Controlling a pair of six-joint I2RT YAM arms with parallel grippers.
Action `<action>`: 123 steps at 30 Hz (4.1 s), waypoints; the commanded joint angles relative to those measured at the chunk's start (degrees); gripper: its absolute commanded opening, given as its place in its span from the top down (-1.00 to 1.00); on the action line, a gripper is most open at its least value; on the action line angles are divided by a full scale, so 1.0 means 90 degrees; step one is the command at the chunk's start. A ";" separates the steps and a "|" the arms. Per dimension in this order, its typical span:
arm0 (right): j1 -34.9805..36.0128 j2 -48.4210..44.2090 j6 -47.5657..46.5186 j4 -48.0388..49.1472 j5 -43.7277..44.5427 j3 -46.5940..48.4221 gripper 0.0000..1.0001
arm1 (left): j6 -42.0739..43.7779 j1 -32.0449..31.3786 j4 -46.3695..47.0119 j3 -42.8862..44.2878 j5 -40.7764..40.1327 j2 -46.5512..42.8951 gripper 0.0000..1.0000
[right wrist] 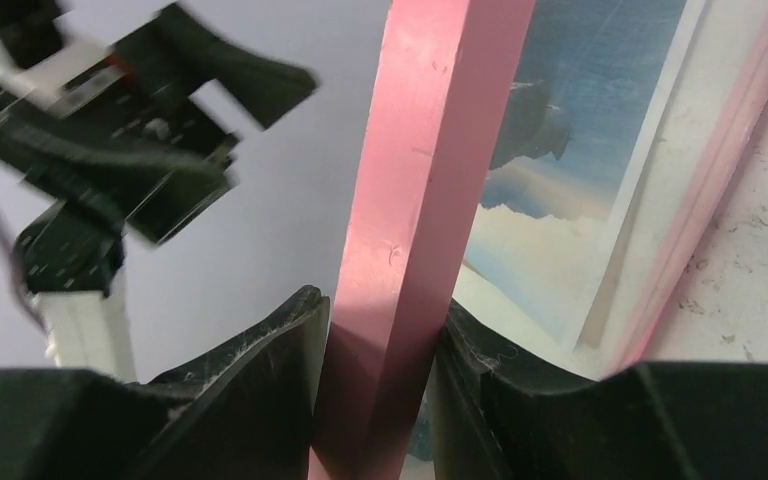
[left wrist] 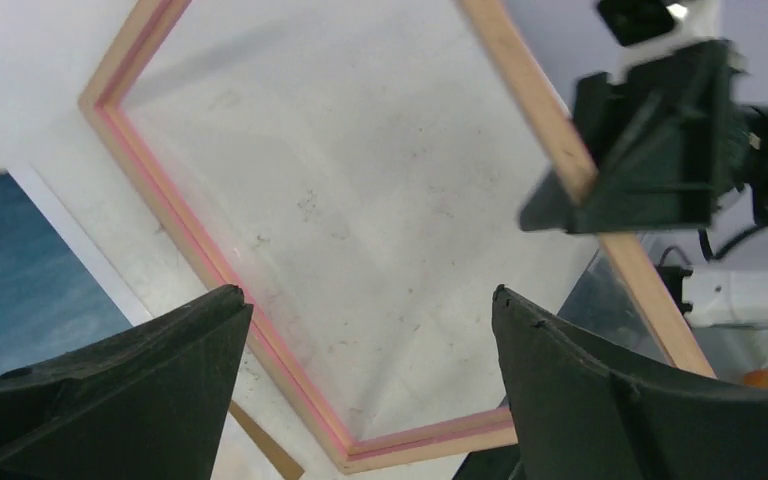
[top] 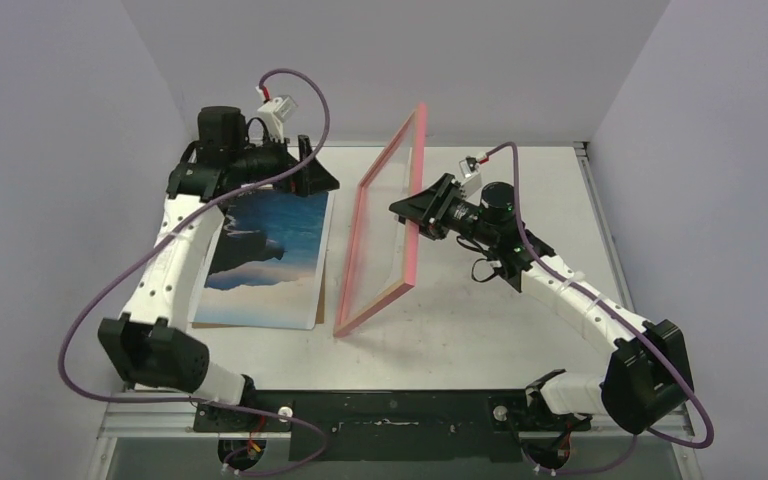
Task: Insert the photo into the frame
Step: Pick up the photo frame from the center of the board, then pick up the photo frame item at the center of the board.
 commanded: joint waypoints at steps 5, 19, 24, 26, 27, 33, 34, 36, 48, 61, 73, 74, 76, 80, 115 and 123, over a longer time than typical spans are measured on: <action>0.0186 -0.0080 -0.0280 0.0227 0.0440 0.0510 0.28 | 0.2472 -0.1806 -0.1552 0.0051 -0.0754 -0.1886 -0.97; 0.0308 -0.0008 -0.0392 0.0001 0.0650 0.0647 0.29 | 0.1811 -0.4931 -0.1397 0.0109 -0.4267 -0.1766 -0.93; 0.0317 -0.0068 -0.0462 -0.0153 0.0717 0.0681 0.28 | 0.1737 -0.5360 -0.1323 0.0211 -0.5186 -0.1573 -0.93; 0.0325 -0.0079 -0.0488 -0.0172 0.0712 0.0691 0.28 | 0.1713 -0.5415 -0.1398 0.0283 -0.5439 -0.1463 -0.93; 0.0326 -0.0078 -0.0505 -0.0188 0.0712 0.0698 0.28 | 0.1708 -0.5414 -0.1451 0.0295 -0.5542 -0.1421 -0.93; 0.0308 -0.0086 -0.0563 -0.0248 0.0647 0.0695 0.27 | 0.1770 -0.5401 -0.1440 0.0096 -0.5896 -0.1649 -0.85; 0.0313 -0.0086 -0.0571 -0.0246 0.0622 0.0694 0.27 | 0.1792 -0.5396 -0.1445 0.0107 -0.5933 -0.1687 -0.84; 0.0311 -0.0075 -0.0574 -0.0236 0.0597 0.0685 0.27 | 0.1804 -0.5328 -0.1458 0.0158 -0.5945 -0.1750 -0.81; 0.0297 -0.0047 -0.0619 -0.0260 0.0512 0.0685 0.27 | 0.1532 -0.4585 -0.1375 0.0317 -0.4868 -0.1946 -0.78; 0.0296 -0.0069 -0.0611 -0.0235 0.0499 0.0646 0.28 | 0.0768 -0.4439 -0.1333 0.0486 -0.3888 -0.1703 -0.85; 0.0285 -0.0087 -0.0592 -0.0149 0.0491 0.0577 0.28 | 0.0820 -0.4630 -0.1339 0.0589 -0.4608 -0.1205 -0.73; 0.0287 -0.0084 -0.0591 -0.0143 0.0488 0.0569 0.28 | 0.0836 -0.4642 -0.1352 0.0617 -0.4680 -0.1175 -0.72; 0.0283 -0.0086 -0.0582 -0.0126 0.0480 0.0558 0.28 | 0.0873 -0.4669 -0.1400 0.0648 -0.4763 -0.1128 -0.71; 0.0258 -0.0084 -0.0582 -0.0118 0.0458 0.0557 0.28 | 0.1024 -0.4718 -0.1516 0.0688 -0.5046 -0.1098 -0.70; 0.0188 -0.0148 -0.0527 -0.0017 0.0421 0.0420 0.28 | 0.1415 -0.5000 -0.1840 0.1112 -0.5416 -0.0799 -0.60; 0.0185 -0.0124 -0.0508 -0.0015 0.0395 0.0471 0.28 | 0.1570 -0.5196 -0.1754 0.0856 -0.5663 -0.0772 -0.66</action>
